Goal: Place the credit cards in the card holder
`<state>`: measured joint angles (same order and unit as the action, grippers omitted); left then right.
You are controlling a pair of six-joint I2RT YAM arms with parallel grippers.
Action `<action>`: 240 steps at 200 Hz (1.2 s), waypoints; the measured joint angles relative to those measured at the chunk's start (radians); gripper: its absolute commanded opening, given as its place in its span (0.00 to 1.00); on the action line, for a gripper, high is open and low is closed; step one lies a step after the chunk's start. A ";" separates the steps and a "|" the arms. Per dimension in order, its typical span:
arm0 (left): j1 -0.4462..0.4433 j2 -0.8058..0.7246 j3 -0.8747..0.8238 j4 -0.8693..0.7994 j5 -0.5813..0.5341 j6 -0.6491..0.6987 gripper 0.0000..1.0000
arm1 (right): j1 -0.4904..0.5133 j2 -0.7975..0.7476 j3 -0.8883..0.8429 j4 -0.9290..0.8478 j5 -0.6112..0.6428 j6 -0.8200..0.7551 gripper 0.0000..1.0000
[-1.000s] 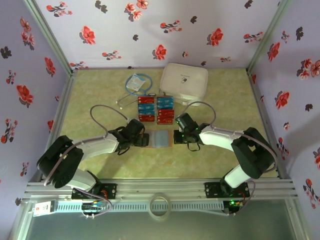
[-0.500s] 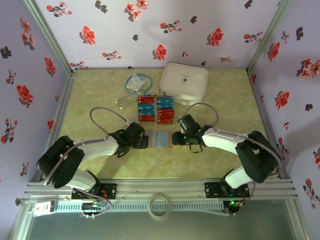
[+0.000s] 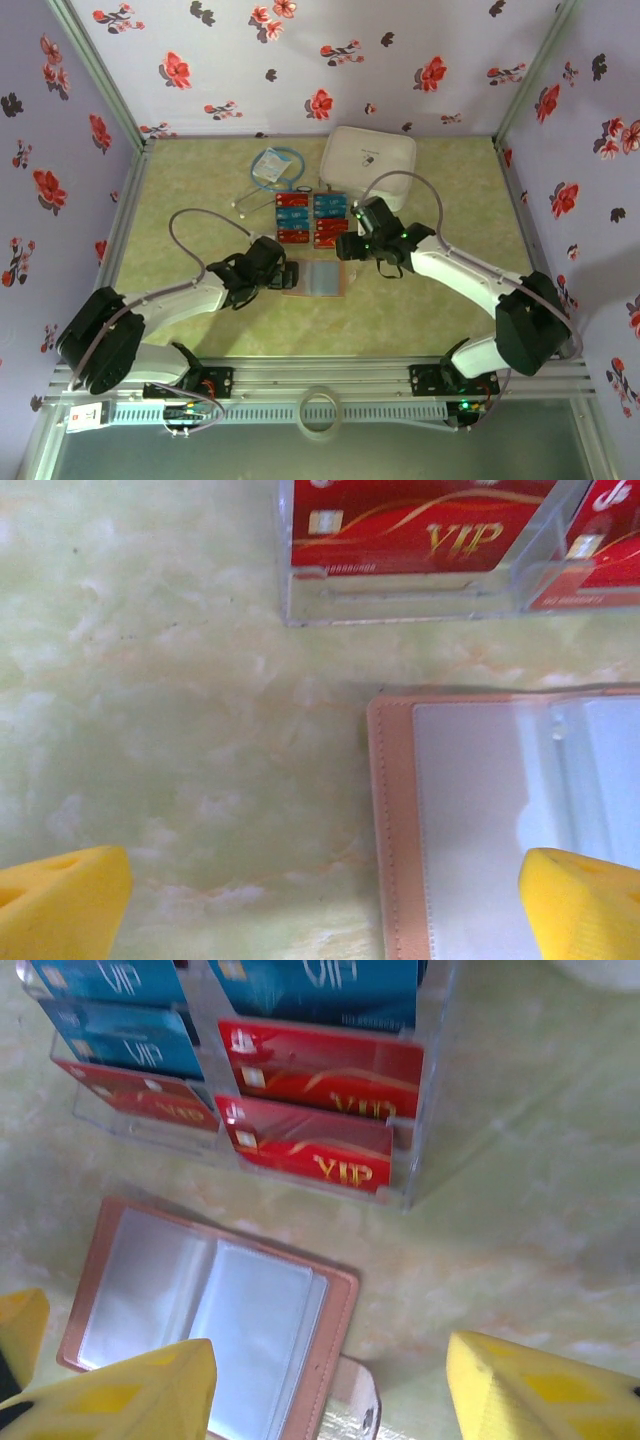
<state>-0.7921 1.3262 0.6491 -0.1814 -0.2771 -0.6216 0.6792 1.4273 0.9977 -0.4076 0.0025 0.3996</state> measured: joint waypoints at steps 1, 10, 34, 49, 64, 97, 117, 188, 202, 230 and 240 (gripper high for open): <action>0.000 -0.001 0.000 0.000 0.000 0.000 1.00 | 0.000 0.000 0.002 0.000 0.001 -0.001 0.63; 0.002 -0.011 0.003 -0.007 0.000 0.000 1.00 | -0.001 0.005 0.023 -0.010 0.016 -0.022 0.63; 0.014 -0.029 0.007 -0.019 0.000 0.000 1.00 | -0.008 0.009 0.047 -0.023 0.047 -0.066 0.65; 0.026 -0.039 0.010 -0.024 0.000 0.000 1.00 | -0.015 0.009 0.054 -0.031 0.060 -0.086 0.67; 0.039 -0.048 0.013 -0.030 0.000 0.001 1.00 | -0.025 0.009 0.061 -0.032 0.072 -0.098 0.70; 0.062 -0.057 0.032 -0.052 -0.001 0.002 1.00 | -0.042 0.024 0.104 -0.040 0.078 -0.137 0.72; 0.072 -0.062 0.045 -0.062 -0.004 0.005 1.00 | -0.045 0.063 0.158 -0.043 0.081 -0.162 0.70; 0.098 -0.071 0.062 -0.083 -0.005 0.005 1.00 | -0.045 0.226 0.335 -0.181 0.022 -0.324 0.56; 0.103 -0.075 0.062 -0.082 -0.005 0.005 1.00 | -0.045 0.243 0.370 -0.221 0.020 -0.363 0.54; 0.113 -0.084 0.061 -0.082 -0.005 0.005 1.00 | -0.045 0.286 0.411 -0.266 0.020 -0.440 0.50; 0.115 -0.093 0.056 -0.080 -0.005 0.005 1.00 | -0.045 0.296 0.411 -0.280 0.016 -0.464 0.50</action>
<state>-0.6769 1.2335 0.7048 -0.2619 -0.2821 -0.6170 0.6346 1.7237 1.4086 -0.6880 0.0189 -0.0647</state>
